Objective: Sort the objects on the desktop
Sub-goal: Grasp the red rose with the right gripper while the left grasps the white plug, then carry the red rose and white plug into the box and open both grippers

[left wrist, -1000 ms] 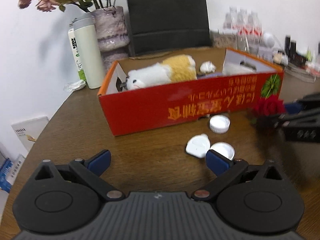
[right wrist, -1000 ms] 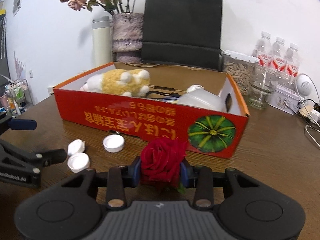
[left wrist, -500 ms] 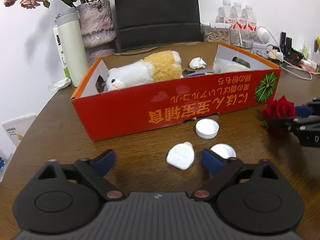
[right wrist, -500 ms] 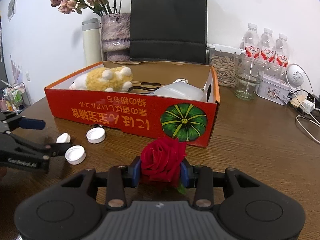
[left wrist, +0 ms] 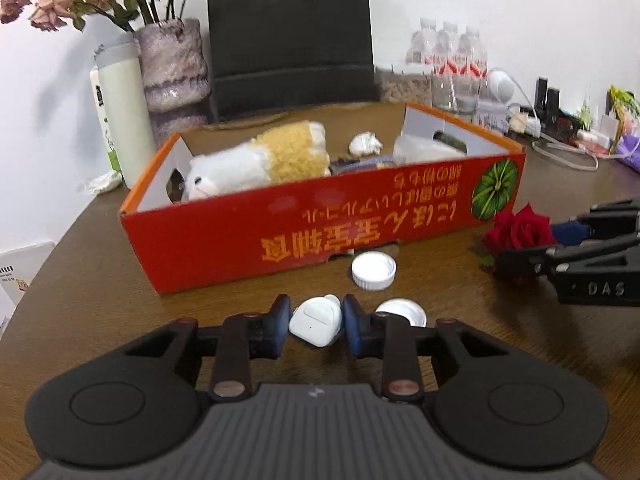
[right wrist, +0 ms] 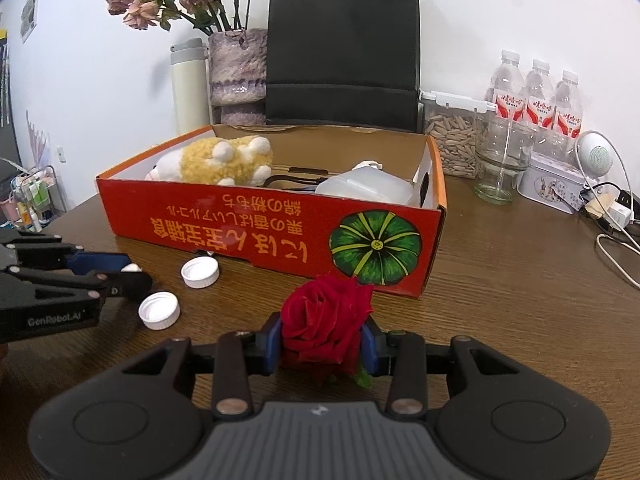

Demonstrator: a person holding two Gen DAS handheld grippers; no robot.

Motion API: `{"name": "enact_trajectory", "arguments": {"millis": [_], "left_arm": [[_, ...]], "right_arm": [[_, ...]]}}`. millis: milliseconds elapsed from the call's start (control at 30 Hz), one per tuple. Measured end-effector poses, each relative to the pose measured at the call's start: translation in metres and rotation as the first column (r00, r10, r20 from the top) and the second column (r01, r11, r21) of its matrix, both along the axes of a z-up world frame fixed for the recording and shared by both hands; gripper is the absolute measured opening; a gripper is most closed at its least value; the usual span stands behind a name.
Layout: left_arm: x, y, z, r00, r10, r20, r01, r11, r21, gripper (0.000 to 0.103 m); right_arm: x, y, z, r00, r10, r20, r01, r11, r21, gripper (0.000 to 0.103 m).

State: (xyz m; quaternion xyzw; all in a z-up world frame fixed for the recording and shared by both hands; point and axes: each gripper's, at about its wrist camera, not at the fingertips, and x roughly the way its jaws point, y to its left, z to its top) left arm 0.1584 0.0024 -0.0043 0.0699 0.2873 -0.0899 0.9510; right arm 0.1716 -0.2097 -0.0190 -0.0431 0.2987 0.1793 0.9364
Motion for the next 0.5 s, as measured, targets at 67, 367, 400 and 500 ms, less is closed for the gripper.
{"name": "enact_trajectory", "arguments": {"millis": [67,367,400,500], "left_arm": [[-0.003,0.0,0.004,1.0,0.008,0.022,-0.007,1.0,-0.008,0.029],[-0.014,-0.002,0.044,0.989,0.018,0.147,-0.011,0.999,-0.048,0.029],[-0.013,-0.002,0.05,0.986,0.02,0.163,-0.011,0.999,-0.053,0.029],[-0.009,-0.004,0.066,0.979,0.026,0.204,-0.012,0.998,-0.069,0.029]], "right_arm": [[-0.001,0.0,0.001,1.0,0.002,0.007,-0.002,1.0,0.003,0.038],[-0.008,-0.002,0.031,0.996,0.011,0.09,-0.015,0.999,0.051,0.038],[-0.008,-0.002,0.037,0.994,0.01,0.106,-0.016,0.998,0.058,0.038],[-0.005,0.0,0.053,0.987,-0.006,0.16,-0.006,0.997,0.073,0.038]]}}
